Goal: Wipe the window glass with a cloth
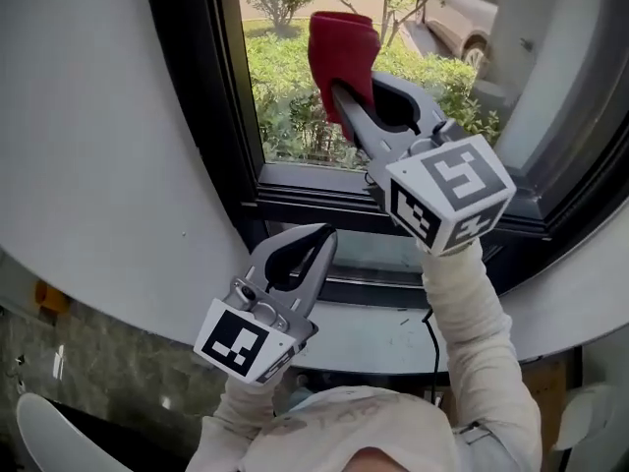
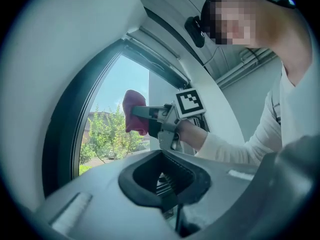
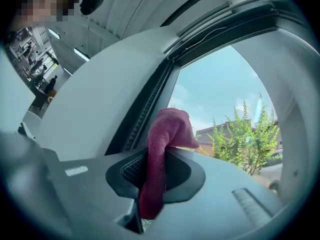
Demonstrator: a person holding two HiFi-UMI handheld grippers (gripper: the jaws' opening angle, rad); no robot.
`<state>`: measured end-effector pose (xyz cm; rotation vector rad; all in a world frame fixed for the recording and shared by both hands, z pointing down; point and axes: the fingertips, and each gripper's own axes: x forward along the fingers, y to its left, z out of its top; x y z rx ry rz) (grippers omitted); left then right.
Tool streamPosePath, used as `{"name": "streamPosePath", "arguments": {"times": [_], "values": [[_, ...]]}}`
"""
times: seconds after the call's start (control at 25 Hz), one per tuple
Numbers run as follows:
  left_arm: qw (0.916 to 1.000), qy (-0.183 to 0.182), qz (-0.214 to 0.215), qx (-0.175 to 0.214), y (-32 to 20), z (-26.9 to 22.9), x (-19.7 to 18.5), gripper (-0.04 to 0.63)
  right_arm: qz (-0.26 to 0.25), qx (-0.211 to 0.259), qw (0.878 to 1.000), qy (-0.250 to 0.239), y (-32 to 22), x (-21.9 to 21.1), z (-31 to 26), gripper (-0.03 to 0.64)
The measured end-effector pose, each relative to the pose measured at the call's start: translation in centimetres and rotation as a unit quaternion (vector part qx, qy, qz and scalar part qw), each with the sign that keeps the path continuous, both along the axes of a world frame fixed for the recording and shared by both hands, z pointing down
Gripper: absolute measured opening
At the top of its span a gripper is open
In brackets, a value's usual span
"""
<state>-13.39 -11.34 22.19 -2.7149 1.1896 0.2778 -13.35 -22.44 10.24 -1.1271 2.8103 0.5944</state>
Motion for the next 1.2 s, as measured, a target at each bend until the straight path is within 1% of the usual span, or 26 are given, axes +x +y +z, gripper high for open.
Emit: {"name": "streamPosePath", "arguments": {"times": [0.2, 0.32, 0.44, 0.6, 0.76, 0.88, 1.2], "values": [[0.9998, 0.004, 0.017, 0.006, -0.7, -0.2, -2.4, 0.001, 0.031, -0.006, 0.999, -0.008, -3.4, -3.2, -3.4, 0.075], [0.9997, 0.011, 0.021, 0.007, -0.8, -0.1, -3.8, 0.001, 0.049, -0.017, 0.999, 0.001, -4.7, -4.9, -3.7, 0.074], [0.9997, 0.011, 0.022, 0.004, -1.4, 0.2, -4.7, 0.000, 0.073, -0.027, 0.997, 0.010, -6.5, -5.5, -3.1, 0.072], [0.9996, 0.012, 0.027, 0.001, -2.1, 0.3, -4.8, 0.000, 0.080, -0.032, 0.996, 0.000, -7.2, -5.1, -3.1, 0.069], [0.9994, 0.013, 0.033, 0.005, -2.3, 0.2, -4.0, 0.002, 0.088, -0.032, 0.996, -0.011, -7.2, -3.1, -3.2, 0.067], [0.9991, 0.012, 0.041, 0.007, -2.5, 0.1, -2.9, 0.002, 0.097, -0.035, 0.994, -0.020, -7.1, -0.8, -3.2, 0.067], [0.9975, 0.002, 0.071, 0.001, -2.9, -0.2, 4.0, 0.000, 0.145, -0.034, 0.988, -0.043, -6.7, 10.1, -3.1, 0.069]]}}
